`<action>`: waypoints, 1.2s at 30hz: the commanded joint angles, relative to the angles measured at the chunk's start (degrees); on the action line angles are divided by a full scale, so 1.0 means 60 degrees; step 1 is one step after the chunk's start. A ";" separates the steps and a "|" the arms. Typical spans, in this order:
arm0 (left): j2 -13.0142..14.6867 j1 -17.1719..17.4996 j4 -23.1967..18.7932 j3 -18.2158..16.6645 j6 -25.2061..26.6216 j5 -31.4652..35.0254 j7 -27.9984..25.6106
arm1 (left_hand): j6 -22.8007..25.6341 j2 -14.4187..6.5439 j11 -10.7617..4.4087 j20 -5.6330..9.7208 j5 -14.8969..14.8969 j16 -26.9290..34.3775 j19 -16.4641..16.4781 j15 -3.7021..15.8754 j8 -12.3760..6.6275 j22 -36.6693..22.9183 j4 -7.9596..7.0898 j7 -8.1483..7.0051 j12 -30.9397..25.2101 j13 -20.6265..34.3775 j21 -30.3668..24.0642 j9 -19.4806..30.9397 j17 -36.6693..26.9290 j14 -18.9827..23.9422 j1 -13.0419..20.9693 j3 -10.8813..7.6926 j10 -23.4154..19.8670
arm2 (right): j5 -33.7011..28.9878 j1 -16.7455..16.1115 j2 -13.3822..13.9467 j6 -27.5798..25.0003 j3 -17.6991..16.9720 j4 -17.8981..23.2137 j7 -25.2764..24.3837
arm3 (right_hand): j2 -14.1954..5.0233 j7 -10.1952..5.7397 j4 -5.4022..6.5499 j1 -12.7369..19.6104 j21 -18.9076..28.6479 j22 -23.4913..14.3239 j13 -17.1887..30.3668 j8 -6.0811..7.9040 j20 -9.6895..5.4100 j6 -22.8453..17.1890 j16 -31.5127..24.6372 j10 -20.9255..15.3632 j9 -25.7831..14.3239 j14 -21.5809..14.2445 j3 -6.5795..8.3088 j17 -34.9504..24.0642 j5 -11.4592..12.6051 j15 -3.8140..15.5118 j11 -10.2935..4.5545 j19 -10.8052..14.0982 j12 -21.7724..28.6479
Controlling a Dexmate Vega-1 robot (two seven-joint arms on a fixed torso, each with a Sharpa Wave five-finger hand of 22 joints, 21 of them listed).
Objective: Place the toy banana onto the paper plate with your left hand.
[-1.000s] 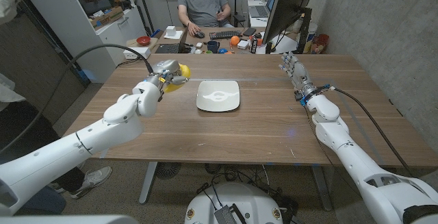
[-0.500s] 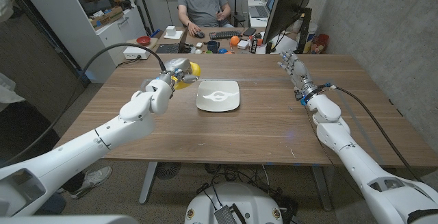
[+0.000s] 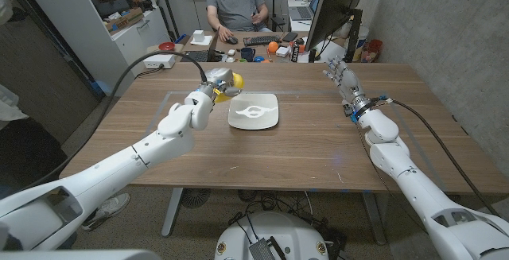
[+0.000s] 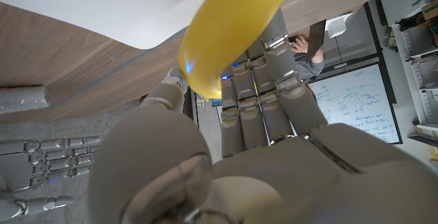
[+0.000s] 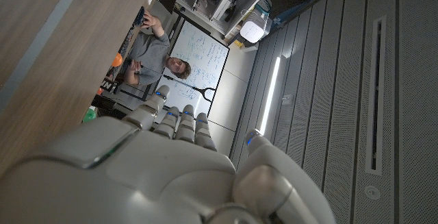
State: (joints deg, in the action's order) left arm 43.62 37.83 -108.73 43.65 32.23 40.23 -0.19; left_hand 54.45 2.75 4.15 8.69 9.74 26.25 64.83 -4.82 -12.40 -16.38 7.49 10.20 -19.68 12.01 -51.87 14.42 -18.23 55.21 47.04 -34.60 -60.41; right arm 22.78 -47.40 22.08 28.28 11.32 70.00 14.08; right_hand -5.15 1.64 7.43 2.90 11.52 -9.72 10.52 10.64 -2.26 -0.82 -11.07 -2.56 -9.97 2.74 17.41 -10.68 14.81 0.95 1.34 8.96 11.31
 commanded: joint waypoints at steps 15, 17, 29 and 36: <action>-0.0920 -0.0613 0.0973 0.0878 -0.0582 0.0841 0.0816 | 0.0066 -0.2076 -0.1517 0.0390 0.0074 -0.0016 -0.0547 0.2905 0.0007 0.0052 -0.0191 -0.0098 0.0073 0.0037 -0.0227 0.0055 -0.0089 0.3788 0.1911 -0.0162 -0.0750 | 0.0178 -0.0075 0.0132 0.0240 0.0108 0.0153 0.0025 | -0.0026 0.0018 -0.0042 0.0126 -0.0012 -0.0040 0.0047 0.0052 -0.0015 -0.0081 -0.0010 -0.0116 -0.0054 -0.0080 -0.0023 -0.0009 0.0068 0.0005 0.0016 0.0105 -0.0005; -0.0991 -0.0656 0.1130 0.0959 -0.0589 0.0889 0.0876 | 0.0062 -0.2076 -0.1495 0.0388 0.0075 -0.0015 -0.0548 0.2904 0.0013 0.0056 -0.0191 -0.0102 0.0080 0.0036 -0.0237 0.0053 -0.0093 0.3790 0.1908 -0.0162 -0.0738 | 0.0157 -0.0076 0.0161 0.0259 0.0119 0.0139 0.0040 | -0.0026 0.0018 -0.0043 0.0127 -0.0013 -0.0039 0.0047 0.0051 -0.0016 -0.0082 -0.0010 -0.0119 -0.0054 -0.0083 -0.0023 -0.0008 0.0068 0.0008 0.0011 0.0106 -0.0005; -0.1224 -0.0827 0.1651 0.1278 -0.0576 0.1137 0.1038 | 0.0086 -0.2070 -0.1522 0.0402 0.0081 -0.0032 -0.0638 0.2907 0.0035 0.0122 -0.0193 -0.0140 0.0100 0.0055 -0.0380 0.0067 -0.0130 0.3779 0.1879 -0.0170 -0.0739 | 0.0244 -0.0129 0.0177 0.0240 0.0094 0.0148 0.0026 | -0.0025 0.0015 -0.0048 0.0133 -0.0015 -0.0039 0.0046 0.0047 -0.0023 -0.0085 -0.0009 -0.0121 -0.0054 -0.0097 -0.0027 -0.0008 0.0070 0.0007 0.0009 0.0111 -0.0010; -0.1349 -0.0947 0.1887 0.1454 -0.0551 0.1256 0.1260 | 0.0097 -0.2067 -0.1530 0.0400 0.0083 -0.0031 -0.0655 0.2908 0.0045 0.0146 -0.0191 -0.0151 0.0084 0.0065 -0.0433 0.0064 -0.0144 0.3789 0.1871 -0.0170 -0.0789 | 0.0272 -0.0117 0.0166 0.0306 0.0092 0.0088 0.0076 | -0.0027 0.0020 -0.0049 0.0136 -0.0015 -0.0039 0.0046 0.0048 -0.0027 -0.0093 -0.0006 -0.0125 -0.0054 -0.0096 -0.0028 -0.0007 0.0070 0.0003 0.0014 0.0117 -0.0010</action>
State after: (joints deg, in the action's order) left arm 36.72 33.11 -99.74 50.73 28.73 46.63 5.97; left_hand 54.96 2.35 3.83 8.10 9.91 26.24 64.19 -4.29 -11.90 -15.40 7.40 9.69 -19.43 12.15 -54.05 14.48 -18.81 55.78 46.65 -34.51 -60.73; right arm 24.05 -48.07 23.08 29.80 11.92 70.97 14.24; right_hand -5.21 1.64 7.19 3.45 11.52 -9.72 10.52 10.64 -2.05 -0.82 -11.07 -2.66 -9.98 2.34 17.17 -10.68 14.81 0.93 1.45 9.16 11.31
